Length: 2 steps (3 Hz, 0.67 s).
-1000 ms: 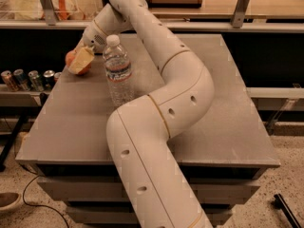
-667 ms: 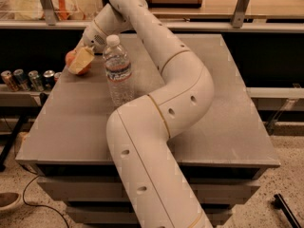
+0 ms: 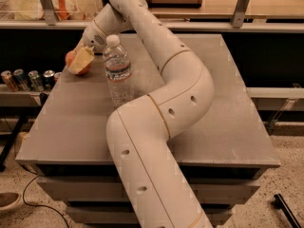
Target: Pick apple
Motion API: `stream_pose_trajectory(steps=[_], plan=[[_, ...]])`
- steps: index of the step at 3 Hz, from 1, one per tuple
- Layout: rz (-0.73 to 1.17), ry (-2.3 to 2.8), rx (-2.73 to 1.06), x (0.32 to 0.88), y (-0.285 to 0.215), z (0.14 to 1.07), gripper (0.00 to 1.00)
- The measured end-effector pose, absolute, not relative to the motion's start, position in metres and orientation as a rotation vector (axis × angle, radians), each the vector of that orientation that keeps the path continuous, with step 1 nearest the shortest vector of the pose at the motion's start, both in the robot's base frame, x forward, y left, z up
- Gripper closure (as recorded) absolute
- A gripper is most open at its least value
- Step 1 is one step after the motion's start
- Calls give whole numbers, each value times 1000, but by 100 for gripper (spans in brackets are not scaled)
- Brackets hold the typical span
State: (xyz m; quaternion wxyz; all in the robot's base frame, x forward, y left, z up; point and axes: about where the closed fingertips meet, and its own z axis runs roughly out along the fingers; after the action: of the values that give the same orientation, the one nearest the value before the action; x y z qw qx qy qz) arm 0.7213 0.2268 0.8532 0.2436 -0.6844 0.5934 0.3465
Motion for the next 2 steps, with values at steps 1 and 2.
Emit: stream_pose_trajectory(steps=[1,2], plan=[[946,1621,-1870,721,227,853,100],[946,1621,-1870,721,227,853,100]])
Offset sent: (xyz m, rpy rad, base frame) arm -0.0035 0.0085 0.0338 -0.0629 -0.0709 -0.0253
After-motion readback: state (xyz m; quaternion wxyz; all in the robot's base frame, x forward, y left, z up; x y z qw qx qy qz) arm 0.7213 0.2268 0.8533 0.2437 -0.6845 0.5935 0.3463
